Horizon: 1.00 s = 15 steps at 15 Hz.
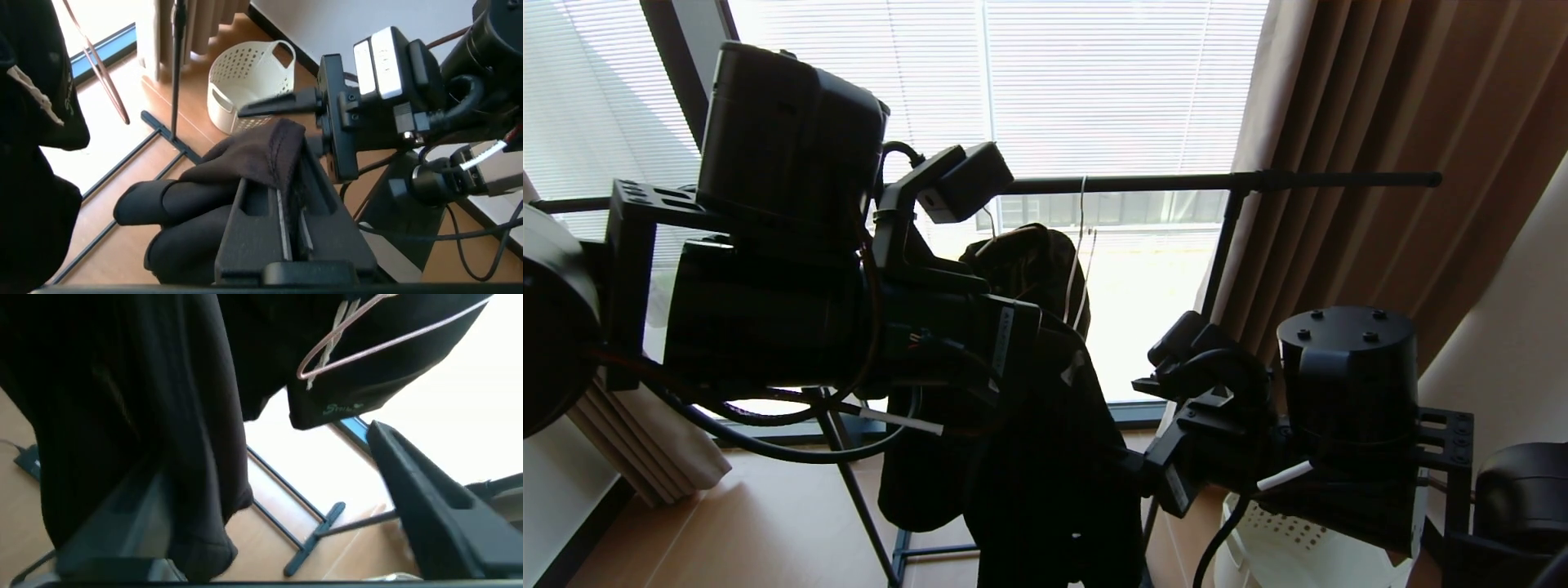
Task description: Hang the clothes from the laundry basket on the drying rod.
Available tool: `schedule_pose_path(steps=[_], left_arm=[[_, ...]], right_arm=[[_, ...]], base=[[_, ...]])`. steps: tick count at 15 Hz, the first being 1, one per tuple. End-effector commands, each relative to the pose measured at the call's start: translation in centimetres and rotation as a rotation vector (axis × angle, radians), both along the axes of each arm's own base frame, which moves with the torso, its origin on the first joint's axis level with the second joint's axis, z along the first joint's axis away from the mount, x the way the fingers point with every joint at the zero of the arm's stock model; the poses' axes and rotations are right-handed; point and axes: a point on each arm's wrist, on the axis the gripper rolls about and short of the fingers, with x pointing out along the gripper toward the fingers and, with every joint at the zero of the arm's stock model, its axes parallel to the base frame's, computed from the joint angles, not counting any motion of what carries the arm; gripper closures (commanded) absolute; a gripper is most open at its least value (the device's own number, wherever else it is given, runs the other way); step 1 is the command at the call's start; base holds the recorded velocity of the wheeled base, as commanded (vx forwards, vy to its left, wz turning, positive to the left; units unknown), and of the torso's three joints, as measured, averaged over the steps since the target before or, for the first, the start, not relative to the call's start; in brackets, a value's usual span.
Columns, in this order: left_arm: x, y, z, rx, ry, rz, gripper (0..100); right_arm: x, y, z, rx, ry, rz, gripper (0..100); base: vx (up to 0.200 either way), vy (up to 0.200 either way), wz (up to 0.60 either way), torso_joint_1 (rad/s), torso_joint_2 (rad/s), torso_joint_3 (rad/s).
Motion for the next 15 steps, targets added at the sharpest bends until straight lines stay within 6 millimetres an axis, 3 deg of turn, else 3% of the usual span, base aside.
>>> schedule_pose_path(steps=[1, 4, 7, 10, 11, 12, 15], left_arm=[[0.0, 0.0, 0.0, 0.001, 0.001, 0.000, 100], [0.1, 0.2, -0.3, 0.009, 0.010, 0.010, 100], [0.5, 0.6, -1.7, 0.041, 0.045, 0.026, 100], [0.8, 0.3, -3.2, 0.082, 0.068, 0.015, 100], [0.9, 0.1, -3.4, 0.094, 0.058, 0.003, 0], [0.8, 0.1, -3.4, 0.101, 0.054, -0.003, 0], [-0.1, 1.0, -4.6, 0.154, 0.057, -0.024, 0]], right_arm=[[-0.1, -0.1, -0.8, -0.005, 0.020, -0.004, 100], [0.6, -1.0, 0.1, 0.063, 0.016, -0.069, 100], [2.6, -2.5, 2.0, 0.160, -0.003, -0.175, 100], [3.3, -2.3, 3.6, 0.239, -0.016, -0.220, 100], [3.3, -2.3, 3.6, 0.238, -0.018, -0.229, 100], [3.3, -2.4, 3.6, 0.242, -0.018, -0.243, 100], [4.4, -5.4, 4.6, 0.314, -0.023, -0.366, 100]], base=[[0.000, 0.000, 0.00, 0.000, 0.00, 0.000], [0.000, 0.000, 0.00, 0.000, 0.00, 0.000], [0.000, 0.000, 0.00, 0.000, 0.00, 0.000], [0.000, 0.000, 0.00, 0.000, 0.00, 0.000], [0.000, 0.000, 0.00, 0.000, 0.00, 0.000], [0.000, 0.000, 0.00, 0.000, 0.00, 0.000], [0.000, 0.000, 0.00, 0.000, 0.00, 0.000]])
